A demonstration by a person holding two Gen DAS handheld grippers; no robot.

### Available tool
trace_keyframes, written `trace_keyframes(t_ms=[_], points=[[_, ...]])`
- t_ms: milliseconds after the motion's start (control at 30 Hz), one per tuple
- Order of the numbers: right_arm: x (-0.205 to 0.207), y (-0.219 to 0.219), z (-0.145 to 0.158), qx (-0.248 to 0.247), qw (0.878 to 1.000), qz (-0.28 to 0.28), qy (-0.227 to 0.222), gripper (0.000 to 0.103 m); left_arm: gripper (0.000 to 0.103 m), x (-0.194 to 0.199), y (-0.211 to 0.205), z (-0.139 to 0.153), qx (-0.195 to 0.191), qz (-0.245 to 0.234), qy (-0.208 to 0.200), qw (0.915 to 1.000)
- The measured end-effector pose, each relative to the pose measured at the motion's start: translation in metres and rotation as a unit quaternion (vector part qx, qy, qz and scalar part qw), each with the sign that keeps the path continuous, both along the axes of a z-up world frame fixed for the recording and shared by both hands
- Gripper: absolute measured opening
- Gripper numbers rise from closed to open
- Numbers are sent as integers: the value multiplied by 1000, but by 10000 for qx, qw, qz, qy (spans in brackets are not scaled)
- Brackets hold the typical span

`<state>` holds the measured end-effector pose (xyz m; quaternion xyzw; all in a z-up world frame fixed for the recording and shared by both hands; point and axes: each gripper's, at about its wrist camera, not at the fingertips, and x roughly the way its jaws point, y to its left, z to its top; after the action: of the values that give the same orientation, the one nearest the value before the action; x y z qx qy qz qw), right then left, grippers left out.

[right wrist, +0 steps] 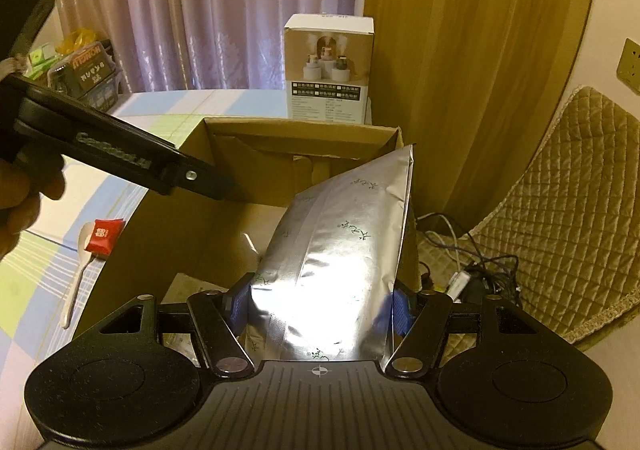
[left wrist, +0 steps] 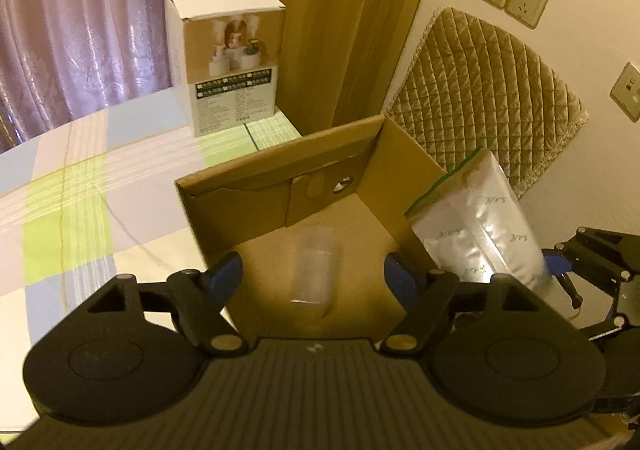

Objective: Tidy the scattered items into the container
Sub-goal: 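Open both tools to drop the floss case and foil pouch into the box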

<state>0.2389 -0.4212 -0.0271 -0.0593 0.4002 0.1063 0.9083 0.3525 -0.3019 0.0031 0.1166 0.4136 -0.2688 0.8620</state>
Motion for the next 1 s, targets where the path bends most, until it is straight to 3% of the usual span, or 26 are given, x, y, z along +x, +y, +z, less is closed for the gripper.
trace_keyframes(t_ms=[533,567,600,633,1000], points=[[9,7,-1,-52,9999,1,86,68,76,-21,35,14,-9,64,-76,10000],[11,7,-2,-35,9999,-8,107,72,76,-21,36,14,-9,70,-72,9999],[10,6,-1,-9,10000,-34,67,88,76,-22,37,13,-2,73,-62,10000],[9,6,1,15,10000,-67,-57,92,76,-23,38,13,8,69,-56,10000],[2,3,21,-50,9992,-171,-368,92,76,-30,57,12,49,175,17,9998]])
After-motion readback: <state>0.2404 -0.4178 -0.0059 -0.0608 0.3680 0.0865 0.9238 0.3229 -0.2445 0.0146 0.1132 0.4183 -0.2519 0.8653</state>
